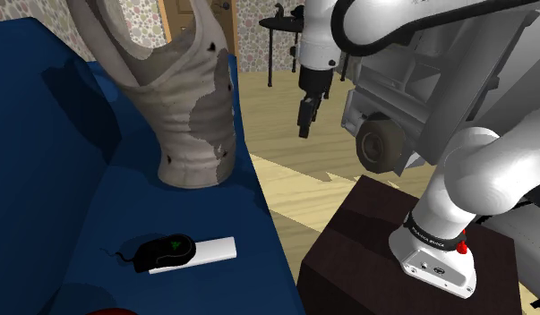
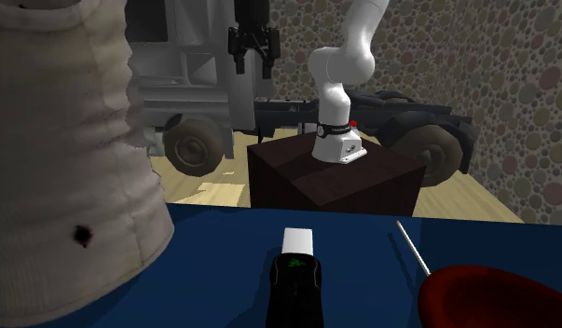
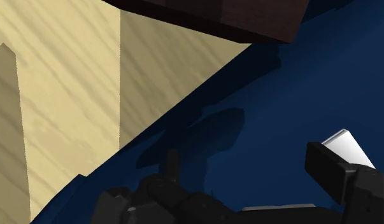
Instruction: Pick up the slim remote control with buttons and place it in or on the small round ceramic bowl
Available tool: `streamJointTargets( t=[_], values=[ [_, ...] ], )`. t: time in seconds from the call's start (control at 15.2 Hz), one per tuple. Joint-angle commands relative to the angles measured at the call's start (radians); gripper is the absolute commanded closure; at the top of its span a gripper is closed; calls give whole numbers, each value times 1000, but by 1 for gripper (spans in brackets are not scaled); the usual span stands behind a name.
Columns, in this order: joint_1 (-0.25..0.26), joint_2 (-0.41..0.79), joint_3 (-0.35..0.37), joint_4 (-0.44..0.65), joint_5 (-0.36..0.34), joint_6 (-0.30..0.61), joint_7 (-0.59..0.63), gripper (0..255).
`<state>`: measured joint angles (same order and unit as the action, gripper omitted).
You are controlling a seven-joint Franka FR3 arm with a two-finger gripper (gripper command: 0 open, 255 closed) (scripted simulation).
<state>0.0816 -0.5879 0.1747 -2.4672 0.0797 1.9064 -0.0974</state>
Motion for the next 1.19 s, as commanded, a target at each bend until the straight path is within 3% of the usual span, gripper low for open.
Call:
streamJointTargets(
  t=[0.0, 0.59, 1.12],
  values=[
    [15, 49, 21, -4, 10, 59, 0, 0],
    [74, 322, 134, 63, 11, 283, 34, 0],
    [119, 591, 221, 187, -79, 433, 102, 0]
  ],
)
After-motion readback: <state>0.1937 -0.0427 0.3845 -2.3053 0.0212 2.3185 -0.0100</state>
